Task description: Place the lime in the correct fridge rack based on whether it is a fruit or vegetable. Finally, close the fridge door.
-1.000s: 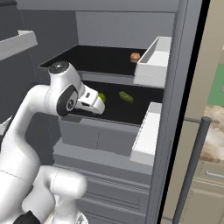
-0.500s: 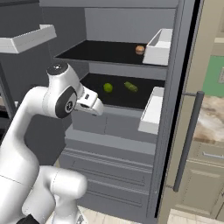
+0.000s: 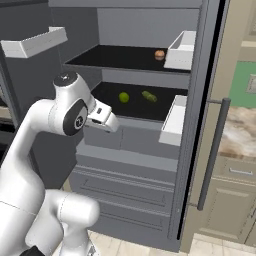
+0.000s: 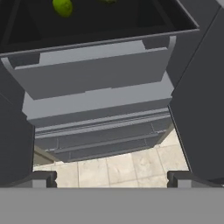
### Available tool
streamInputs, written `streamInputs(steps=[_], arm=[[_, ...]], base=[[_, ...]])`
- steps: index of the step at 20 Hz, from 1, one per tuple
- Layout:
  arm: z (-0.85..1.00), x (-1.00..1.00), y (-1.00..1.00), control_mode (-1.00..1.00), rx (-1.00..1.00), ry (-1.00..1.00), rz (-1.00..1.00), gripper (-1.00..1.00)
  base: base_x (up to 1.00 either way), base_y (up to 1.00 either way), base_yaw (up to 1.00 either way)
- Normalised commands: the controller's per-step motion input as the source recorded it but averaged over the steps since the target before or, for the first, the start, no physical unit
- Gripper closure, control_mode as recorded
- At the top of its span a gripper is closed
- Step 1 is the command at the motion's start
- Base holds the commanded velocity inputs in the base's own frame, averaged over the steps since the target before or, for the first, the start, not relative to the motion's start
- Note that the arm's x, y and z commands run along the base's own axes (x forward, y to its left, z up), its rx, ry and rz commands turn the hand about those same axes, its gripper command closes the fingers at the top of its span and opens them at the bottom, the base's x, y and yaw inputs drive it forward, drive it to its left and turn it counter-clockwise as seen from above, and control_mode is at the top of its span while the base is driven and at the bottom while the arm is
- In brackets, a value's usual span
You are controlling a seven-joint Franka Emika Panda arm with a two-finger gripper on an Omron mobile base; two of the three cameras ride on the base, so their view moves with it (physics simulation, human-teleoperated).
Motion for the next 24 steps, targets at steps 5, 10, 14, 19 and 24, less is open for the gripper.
streamInputs(steps=[5,10,14,19,24], arm=[[0.00,0.00,0.00,-1.00,0.00,0.00,0.00,-1.00],[0.00,-0.20,0.02,-1.00,0.00,0.00,0.00,-1.00],[0.02,-0.76,0.44,-1.00,0.00,-0.12,0.01,-1.00],[0.05,-0.74,0.82,-1.00,-0.01,-0.17,0.03,-1.00],[0.01,-0.60,1.00,-1.00,-0.05,-0.22,0.04,-1.00]], base=[[0.00,0.00,0.00],[0.00,0.00,0.00],[0.00,0.00,0.00],[0.00,0.00,0.00],[0.00,0.00,0.00]])
